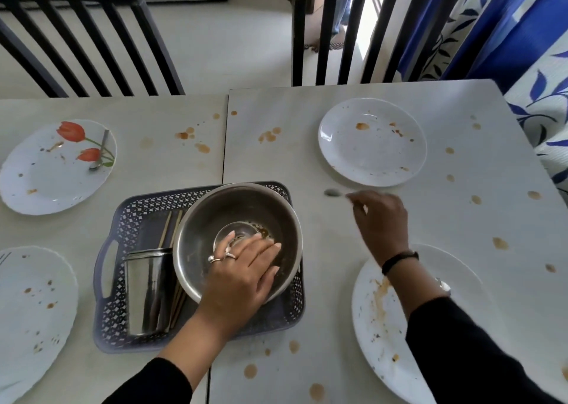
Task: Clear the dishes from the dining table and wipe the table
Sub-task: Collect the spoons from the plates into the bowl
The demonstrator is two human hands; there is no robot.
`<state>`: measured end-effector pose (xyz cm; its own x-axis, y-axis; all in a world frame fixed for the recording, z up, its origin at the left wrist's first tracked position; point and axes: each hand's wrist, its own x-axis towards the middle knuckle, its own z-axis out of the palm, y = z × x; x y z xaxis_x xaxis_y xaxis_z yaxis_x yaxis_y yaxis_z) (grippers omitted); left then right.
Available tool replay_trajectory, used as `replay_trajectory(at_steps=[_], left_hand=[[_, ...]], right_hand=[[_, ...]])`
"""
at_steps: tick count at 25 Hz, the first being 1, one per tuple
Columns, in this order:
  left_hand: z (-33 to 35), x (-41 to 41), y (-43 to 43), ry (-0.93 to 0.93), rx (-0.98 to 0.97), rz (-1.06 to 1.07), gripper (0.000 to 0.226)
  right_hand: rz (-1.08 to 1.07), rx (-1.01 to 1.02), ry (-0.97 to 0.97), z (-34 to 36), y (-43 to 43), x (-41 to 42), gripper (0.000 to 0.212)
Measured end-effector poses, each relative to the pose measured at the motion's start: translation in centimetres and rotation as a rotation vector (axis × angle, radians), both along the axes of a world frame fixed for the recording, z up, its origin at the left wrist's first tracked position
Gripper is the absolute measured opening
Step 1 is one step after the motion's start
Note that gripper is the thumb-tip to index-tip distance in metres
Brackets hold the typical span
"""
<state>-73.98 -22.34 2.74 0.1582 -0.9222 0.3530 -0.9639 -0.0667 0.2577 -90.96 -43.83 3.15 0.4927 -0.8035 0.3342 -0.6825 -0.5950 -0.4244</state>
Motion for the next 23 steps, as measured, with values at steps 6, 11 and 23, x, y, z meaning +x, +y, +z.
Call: replay_trajectory(at_steps=[6,11,23], left_hand=[[1.4,-3.0,-2.0,-0.024,-0.027,-0.201,0.032],[1.7,-5.8,-1.5,0.161,-0.016,-0.325,0.002],[3.6,-7.4,-1.2,0.333,0.110,-0.239,0.008]], right_hand=[[0.107,0.368,-0.112,3.0,11.6,-3.5,0.016],[0.031,0.426,-0.283,4.3,14.5,-6.0,0.015],[-0.569,0.287,0.473,-2.9,10.3,-16.5,0.039]])
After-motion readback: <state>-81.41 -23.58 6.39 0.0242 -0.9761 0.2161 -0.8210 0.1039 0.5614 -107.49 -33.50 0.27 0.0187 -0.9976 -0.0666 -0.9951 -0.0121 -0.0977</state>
